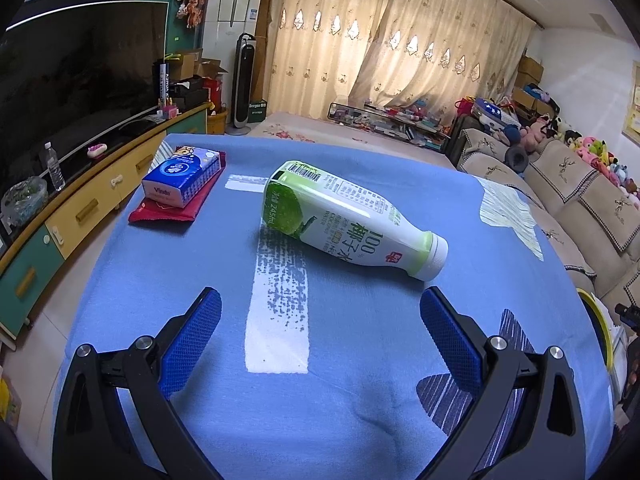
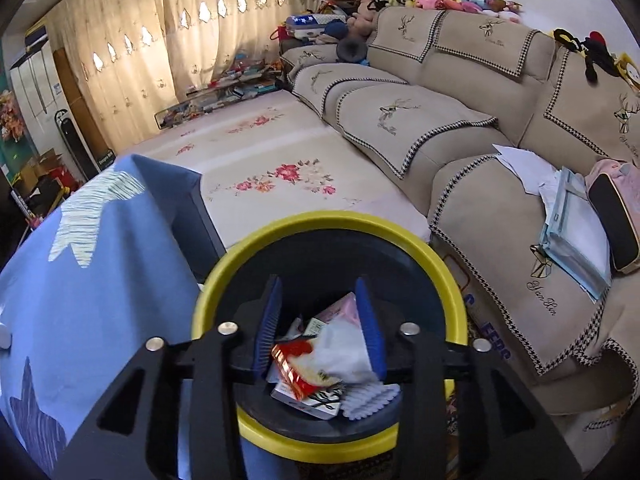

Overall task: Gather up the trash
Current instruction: 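Carry the tissue over the bin and open the right gripper, then move the left tool to the white-green milk bottle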

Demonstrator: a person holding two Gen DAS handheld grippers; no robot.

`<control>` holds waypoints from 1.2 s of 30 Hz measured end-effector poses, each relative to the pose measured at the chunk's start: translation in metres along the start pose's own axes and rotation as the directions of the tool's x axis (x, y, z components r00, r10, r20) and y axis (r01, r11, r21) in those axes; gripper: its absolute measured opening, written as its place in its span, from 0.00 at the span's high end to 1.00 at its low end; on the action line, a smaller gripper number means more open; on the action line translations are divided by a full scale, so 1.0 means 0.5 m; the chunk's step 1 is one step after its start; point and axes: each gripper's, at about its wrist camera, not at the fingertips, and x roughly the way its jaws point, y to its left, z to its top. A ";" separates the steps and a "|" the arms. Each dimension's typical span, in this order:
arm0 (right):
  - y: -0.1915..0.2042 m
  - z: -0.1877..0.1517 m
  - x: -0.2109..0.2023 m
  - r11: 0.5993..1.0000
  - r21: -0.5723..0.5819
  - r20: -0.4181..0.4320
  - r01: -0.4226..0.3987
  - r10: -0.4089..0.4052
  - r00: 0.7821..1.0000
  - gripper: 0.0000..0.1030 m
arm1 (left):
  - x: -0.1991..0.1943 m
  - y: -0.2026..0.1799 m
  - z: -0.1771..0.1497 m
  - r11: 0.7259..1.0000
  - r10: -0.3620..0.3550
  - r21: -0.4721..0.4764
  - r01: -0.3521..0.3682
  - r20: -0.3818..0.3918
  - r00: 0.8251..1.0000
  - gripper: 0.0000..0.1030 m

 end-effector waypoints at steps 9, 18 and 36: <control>0.137 0.011 -0.056 0.985 -0.074 0.105 -0.155 0.162 0.981 0.55 | 0.012 -0.007 0.023 0.999 -0.051 0.002 0.051 -0.047 0.998 0.05; 0.232 -0.006 -0.065 0.969 -0.143 0.136 -0.201 0.220 0.966 0.51 | 0.086 0.018 0.101 0.991 -0.080 0.100 0.092 -0.124 0.989 0.05; 0.218 -0.007 -0.046 0.971 -0.112 0.121 -0.210 0.223 0.967 0.51 | 0.160 -0.004 0.161 0.952 -0.117 0.271 0.142 -0.107 0.987 0.05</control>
